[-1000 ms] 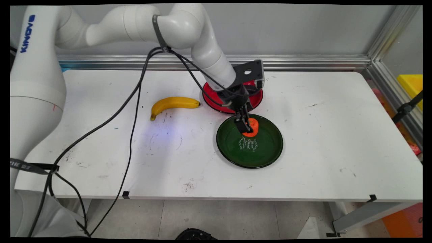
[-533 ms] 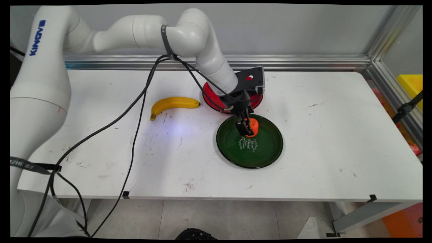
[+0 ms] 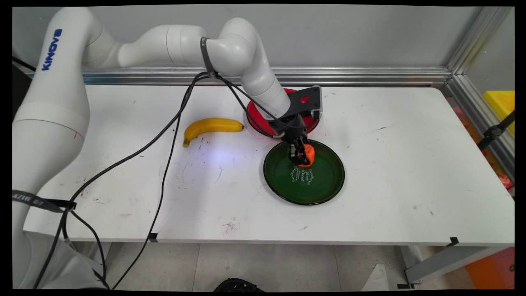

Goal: Pick up the mandarin from the green plate, then place the picked object on the red plate

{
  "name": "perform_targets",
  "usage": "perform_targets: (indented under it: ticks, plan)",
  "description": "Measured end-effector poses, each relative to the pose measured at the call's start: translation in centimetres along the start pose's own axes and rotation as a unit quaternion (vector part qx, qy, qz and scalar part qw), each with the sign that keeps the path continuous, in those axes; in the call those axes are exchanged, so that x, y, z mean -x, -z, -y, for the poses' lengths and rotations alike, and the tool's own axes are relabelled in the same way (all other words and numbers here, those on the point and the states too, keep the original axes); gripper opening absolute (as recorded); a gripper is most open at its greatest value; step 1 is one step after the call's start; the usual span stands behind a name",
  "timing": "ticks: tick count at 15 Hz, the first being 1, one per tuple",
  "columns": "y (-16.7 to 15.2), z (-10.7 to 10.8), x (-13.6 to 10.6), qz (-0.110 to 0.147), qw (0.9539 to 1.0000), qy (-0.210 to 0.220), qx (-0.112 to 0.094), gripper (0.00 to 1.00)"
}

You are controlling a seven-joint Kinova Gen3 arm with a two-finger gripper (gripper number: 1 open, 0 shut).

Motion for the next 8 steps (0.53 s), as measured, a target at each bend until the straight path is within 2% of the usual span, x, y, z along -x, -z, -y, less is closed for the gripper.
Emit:
perform_targets:
  ticks: [8]
  plan:
    - [-0.19,0.11,0.12,-0.002,1.0000,0.000,0.006,0.00]
